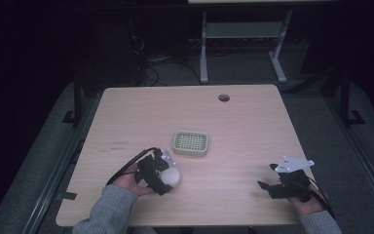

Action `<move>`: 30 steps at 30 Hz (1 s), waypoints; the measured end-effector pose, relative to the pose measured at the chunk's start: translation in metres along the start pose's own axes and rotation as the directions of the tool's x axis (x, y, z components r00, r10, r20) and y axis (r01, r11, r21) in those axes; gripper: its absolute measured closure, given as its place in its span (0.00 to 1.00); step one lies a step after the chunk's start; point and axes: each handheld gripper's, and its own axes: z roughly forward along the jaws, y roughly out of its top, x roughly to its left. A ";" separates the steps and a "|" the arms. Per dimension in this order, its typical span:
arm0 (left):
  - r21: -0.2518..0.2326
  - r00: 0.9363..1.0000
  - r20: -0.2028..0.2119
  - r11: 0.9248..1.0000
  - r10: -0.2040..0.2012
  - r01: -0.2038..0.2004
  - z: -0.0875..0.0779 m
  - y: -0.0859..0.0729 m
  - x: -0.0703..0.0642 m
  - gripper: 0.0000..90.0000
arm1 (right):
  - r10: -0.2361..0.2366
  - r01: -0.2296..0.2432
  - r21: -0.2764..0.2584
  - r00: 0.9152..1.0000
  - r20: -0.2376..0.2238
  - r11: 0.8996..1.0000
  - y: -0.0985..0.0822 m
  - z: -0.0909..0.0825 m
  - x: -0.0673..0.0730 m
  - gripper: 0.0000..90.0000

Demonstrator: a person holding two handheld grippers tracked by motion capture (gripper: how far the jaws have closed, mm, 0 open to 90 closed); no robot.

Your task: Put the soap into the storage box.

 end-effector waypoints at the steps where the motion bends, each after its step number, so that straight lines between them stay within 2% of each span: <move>1: 0.001 1.000 0.002 1.000 -0.004 0.004 0.001 0.000 0.000 0.19 | 0.000 0.000 0.000 1.000 0.000 1.000 0.000 0.000 0.000 0.26; 11: 0.020 1.000 0.009 1.000 -0.014 0.014 0.006 0.005 0.004 0.19 | 0.000 0.000 -0.001 1.000 -0.002 1.000 0.000 0.000 0.000 0.26; 30: 0.072 1.000 0.009 0.997 0.002 -0.003 0.018 0.018 0.006 0.19 | 0.001 -0.001 -0.004 1.000 -0.004 1.000 0.000 0.000 0.000 0.26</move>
